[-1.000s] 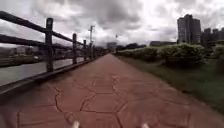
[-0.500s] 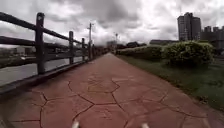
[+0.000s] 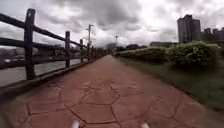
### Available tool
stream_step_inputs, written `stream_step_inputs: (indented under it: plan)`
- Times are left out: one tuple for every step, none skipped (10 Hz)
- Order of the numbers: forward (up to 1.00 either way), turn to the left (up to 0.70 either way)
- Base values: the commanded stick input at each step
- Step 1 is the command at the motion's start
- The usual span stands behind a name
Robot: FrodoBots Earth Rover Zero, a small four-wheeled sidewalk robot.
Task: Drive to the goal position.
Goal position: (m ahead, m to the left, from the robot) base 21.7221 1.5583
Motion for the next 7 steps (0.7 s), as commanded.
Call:
stream_step_inputs:
  plan:
    - [0.70, 0.00]
    - [0.70, 0.00]
    - [0.70, 0.00]
    - [0.70, 0.00]
    - [0.70, 0.00]
    - [0.70, 0.00]
    - [0.70, 0.00]
